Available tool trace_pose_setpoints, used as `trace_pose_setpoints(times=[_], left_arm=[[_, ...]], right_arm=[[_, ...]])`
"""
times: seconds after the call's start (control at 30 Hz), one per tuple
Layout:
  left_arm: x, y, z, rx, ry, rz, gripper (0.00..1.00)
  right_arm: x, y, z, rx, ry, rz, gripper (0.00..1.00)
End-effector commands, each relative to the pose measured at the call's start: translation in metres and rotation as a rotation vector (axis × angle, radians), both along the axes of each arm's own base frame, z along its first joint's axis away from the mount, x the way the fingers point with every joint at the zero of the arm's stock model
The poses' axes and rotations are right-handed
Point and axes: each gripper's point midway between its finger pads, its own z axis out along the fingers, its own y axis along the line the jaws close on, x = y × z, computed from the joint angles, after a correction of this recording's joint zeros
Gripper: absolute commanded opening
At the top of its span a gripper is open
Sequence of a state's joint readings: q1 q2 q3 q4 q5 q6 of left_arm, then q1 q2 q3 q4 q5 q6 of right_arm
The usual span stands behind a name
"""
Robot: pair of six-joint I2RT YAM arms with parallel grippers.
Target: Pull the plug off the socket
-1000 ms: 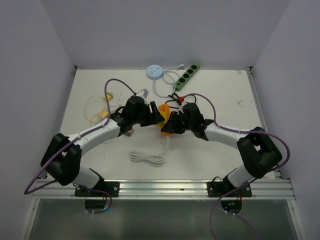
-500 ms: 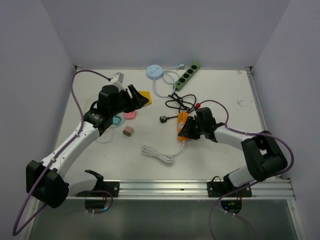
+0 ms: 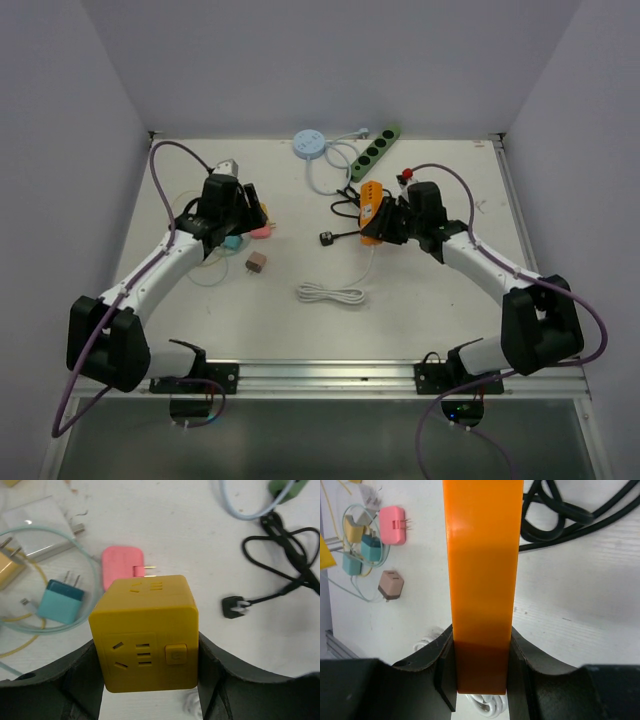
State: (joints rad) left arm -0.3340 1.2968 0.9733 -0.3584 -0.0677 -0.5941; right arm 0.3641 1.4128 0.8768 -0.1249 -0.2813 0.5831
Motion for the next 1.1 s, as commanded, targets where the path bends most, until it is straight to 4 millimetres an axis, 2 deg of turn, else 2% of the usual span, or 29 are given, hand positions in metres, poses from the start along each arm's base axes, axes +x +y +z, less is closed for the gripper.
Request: trace_pose_setpoints(times=[0.0, 0.17, 0.27, 0.47, 0.5, 0.53, 0.57, 0.63, 0.67, 0.7, 0.73, 0.77, 0.8, 0.87, 0.9, 0.97, 1.0, 1.07], left_arm=[[0.002, 0.038, -0.033, 0.156, 0.078, 0.075, 0.02], [0.0, 0.056, -0.073, 0.203, 0.198, 0.107, 0.06], [-0.004, 0.061, -0.089, 0.226, 0.253, 0.113, 0.09], [-0.015, 0.065, -0.102, 0.246, 0.32, 0.112, 0.13], [-0.019, 0.065, -0.105, 0.247, 0.33, 0.108, 0.15], [-0.02, 0.065, -0.103, 0.247, 0.324, 0.109, 0.17], [-0.024, 0.067, -0.105, 0.25, 0.332, 0.11, 0.21], [-0.028, 0.067, -0.105, 0.248, 0.336, 0.109, 0.26], [-0.029, 0.067, -0.104, 0.246, 0.335, 0.108, 0.29], [-0.032, 0.067, -0.105, 0.243, 0.338, 0.106, 0.4], [-0.033, 0.067, -0.105, 0.243, 0.339, 0.104, 0.42], [-0.033, 0.066, -0.102, 0.24, 0.331, 0.104, 0.45], [-0.035, 0.067, -0.102, 0.238, 0.332, 0.102, 0.5], [-0.035, 0.066, -0.096, 0.228, 0.316, 0.099, 0.57], [-0.035, 0.065, -0.094, 0.224, 0.313, 0.099, 0.64], [-0.035, 0.065, -0.084, 0.213, 0.29, 0.107, 0.72], [-0.036, 0.064, -0.08, 0.205, 0.281, 0.104, 0.74], [-0.035, 0.064, -0.065, 0.191, 0.245, 0.11, 0.83]], right_arm=[[0.012, -0.014, 0.029, -0.002, -0.072, -0.007, 0.0], [0.025, -0.04, 0.037, -0.002, -0.083, -0.074, 0.0], [0.039, -0.07, 0.039, -0.001, -0.083, -0.178, 0.0], [0.07, -0.113, 0.031, 0.061, -0.055, -0.348, 0.0], [0.079, -0.114, 0.039, 0.084, -0.071, -0.35, 0.0], [0.087, -0.115, 0.035, 0.092, -0.057, -0.359, 0.0], [0.101, -0.12, 0.044, 0.092, -0.087, -0.374, 0.0], [0.116, -0.122, 0.045, 0.075, -0.092, -0.367, 0.0], [0.124, -0.123, 0.022, 0.058, -0.03, -0.371, 0.0], [0.137, -0.123, 0.03, 0.062, -0.049, -0.367, 0.0], [0.143, -0.121, 0.022, 0.067, -0.031, -0.356, 0.0], [0.151, -0.121, 0.005, 0.07, -0.001, -0.355, 0.0], [0.162, -0.119, 0.006, 0.08, -0.007, -0.348, 0.0], [0.172, -0.112, -0.001, 0.109, 0.011, -0.324, 0.0], [0.18, -0.11, -0.011, 0.121, 0.027, -0.317, 0.0], [0.187, -0.105, -0.015, 0.151, 0.034, -0.301, 0.0], [0.192, -0.103, -0.021, 0.156, 0.041, -0.295, 0.01], [0.195, -0.1, -0.028, 0.161, 0.055, -0.276, 0.12]])
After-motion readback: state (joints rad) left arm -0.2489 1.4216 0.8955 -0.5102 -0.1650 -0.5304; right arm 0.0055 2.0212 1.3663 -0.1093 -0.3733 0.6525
